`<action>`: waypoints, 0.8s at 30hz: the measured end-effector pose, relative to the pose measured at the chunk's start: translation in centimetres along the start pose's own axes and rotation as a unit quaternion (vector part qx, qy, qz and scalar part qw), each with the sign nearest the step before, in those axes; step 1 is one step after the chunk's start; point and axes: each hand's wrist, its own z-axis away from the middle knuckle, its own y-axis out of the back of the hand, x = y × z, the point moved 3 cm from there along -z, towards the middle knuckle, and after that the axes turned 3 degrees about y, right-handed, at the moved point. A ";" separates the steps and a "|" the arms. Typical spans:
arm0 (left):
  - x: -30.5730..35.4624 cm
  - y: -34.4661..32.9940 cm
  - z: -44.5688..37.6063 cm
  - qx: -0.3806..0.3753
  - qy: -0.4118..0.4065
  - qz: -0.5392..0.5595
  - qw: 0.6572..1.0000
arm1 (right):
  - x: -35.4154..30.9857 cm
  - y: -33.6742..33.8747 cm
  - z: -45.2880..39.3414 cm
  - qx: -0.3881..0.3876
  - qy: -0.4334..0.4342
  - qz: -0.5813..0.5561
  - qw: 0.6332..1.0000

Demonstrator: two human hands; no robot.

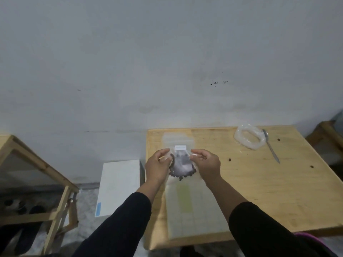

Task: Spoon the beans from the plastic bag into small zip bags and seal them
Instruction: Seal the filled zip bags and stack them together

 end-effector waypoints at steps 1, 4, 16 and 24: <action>0.0 -0.3 -0.6 0.007 0.003 -0.009 1.000 | 0.0 0.1 -0.9 -0.003 -0.003 0.012 1.000; 0.3 -1.3 -2.8 0.033 0.014 -0.027 0.999 | -0.2 0.0 -3.7 -0.026 0.003 0.053 0.998; -0.4 -4.3 -8.0 0.079 0.042 -0.116 0.989 | 1.5 -2.2 -10.7 -0.095 0.032 0.151 0.983; -1.4 -4.6 -8.8 0.071 0.035 -0.166 0.983 | 2.9 -3.3 -11.6 -0.127 0.047 0.220 0.966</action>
